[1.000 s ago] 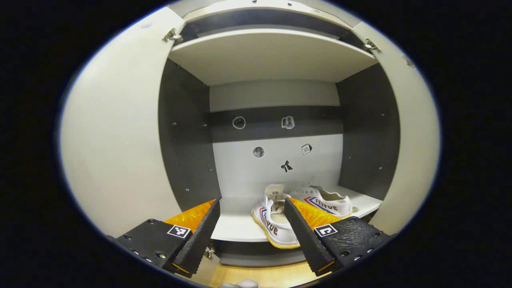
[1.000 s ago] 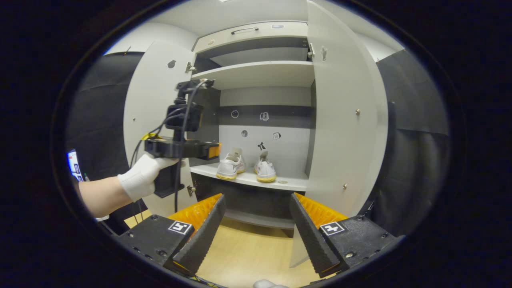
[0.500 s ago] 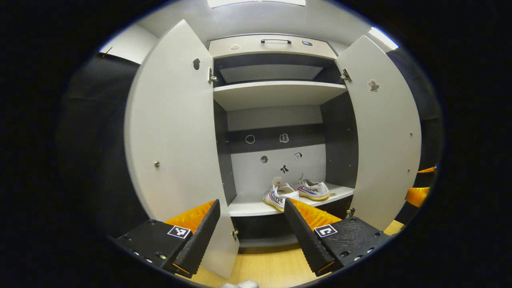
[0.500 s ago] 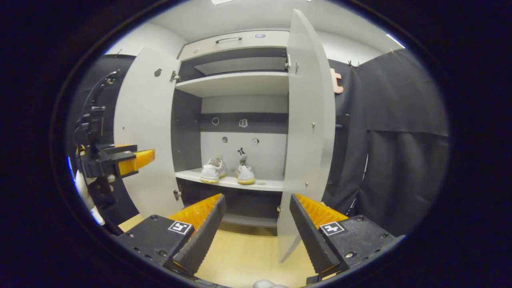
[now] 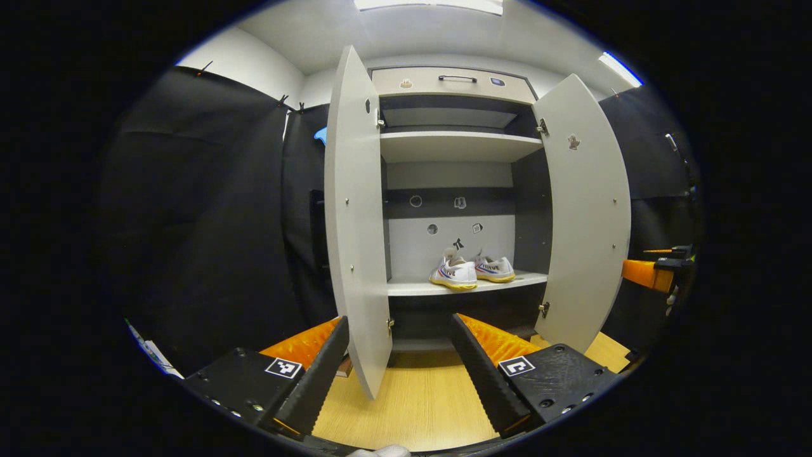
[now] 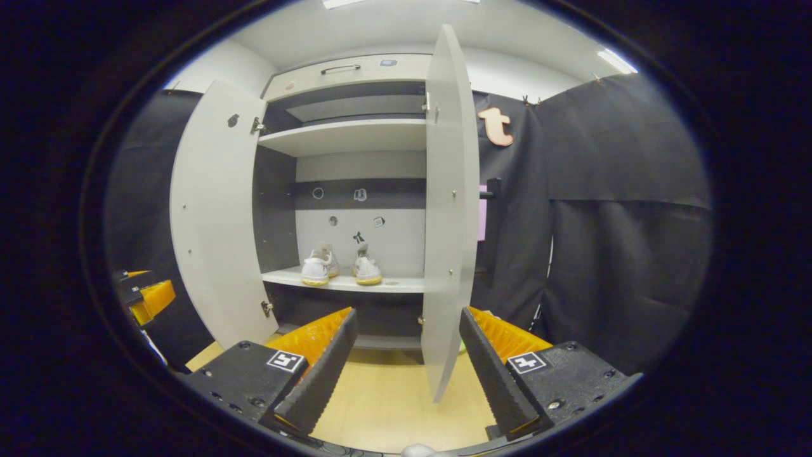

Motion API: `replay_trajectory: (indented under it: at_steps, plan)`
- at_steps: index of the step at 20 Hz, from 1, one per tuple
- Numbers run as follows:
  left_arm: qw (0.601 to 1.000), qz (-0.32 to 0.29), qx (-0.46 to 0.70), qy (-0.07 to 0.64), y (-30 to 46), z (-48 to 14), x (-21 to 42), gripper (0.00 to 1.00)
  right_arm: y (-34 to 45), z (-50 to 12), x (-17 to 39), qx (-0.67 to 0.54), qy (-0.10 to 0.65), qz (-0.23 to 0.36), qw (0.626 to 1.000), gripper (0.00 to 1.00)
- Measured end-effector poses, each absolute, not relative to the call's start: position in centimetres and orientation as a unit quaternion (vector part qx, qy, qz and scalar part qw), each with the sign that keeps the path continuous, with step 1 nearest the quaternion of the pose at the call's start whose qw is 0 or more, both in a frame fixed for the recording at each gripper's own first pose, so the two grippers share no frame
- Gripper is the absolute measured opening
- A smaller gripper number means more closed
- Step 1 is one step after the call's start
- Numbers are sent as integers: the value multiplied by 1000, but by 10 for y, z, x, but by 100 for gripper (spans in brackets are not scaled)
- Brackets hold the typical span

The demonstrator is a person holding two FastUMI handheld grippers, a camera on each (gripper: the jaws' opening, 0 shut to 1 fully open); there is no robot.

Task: Grab one shoe with the right hand and put it into the shoe cabinet, grab the other shoe with the left hand and put it into the shoe cabinet; then close the right door with the right hand and the left door with the left hand.

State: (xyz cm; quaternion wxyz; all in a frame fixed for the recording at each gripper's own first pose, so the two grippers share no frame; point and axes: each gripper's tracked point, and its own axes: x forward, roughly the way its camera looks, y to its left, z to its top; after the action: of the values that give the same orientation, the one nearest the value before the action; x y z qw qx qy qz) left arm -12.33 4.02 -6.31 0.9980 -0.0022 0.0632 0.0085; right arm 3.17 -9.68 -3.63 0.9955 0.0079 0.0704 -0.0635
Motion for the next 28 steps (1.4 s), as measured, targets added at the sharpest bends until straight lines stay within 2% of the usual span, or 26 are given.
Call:
replay_trajectory:
  at_steps: [6,11,18,21,22,23,28]
  plan:
    - [998,8,-10,54,43,-57,-126,97,-176,-4,29,7,45,-137,990,100]
    - [998,5,-9,60,17,-60,-113,96,-253,16,61,23,38,-186,982,100]
    - [998,22,-19,59,-15,-59,-94,96,-251,27,116,2,48,-127,991,98]
    - [997,16,-23,75,-24,-71,-84,96,-239,31,117,-8,52,-99,994,90]
    - [997,14,-22,78,-26,-72,-83,96,-234,31,117,-4,52,-93,994,82]
    - [997,14,-20,79,-26,-72,-80,96,-228,30,116,5,52,-88,995,90]
    - [997,10,-19,72,-27,-67,-71,96,-186,26,125,8,49,-52,997,90]
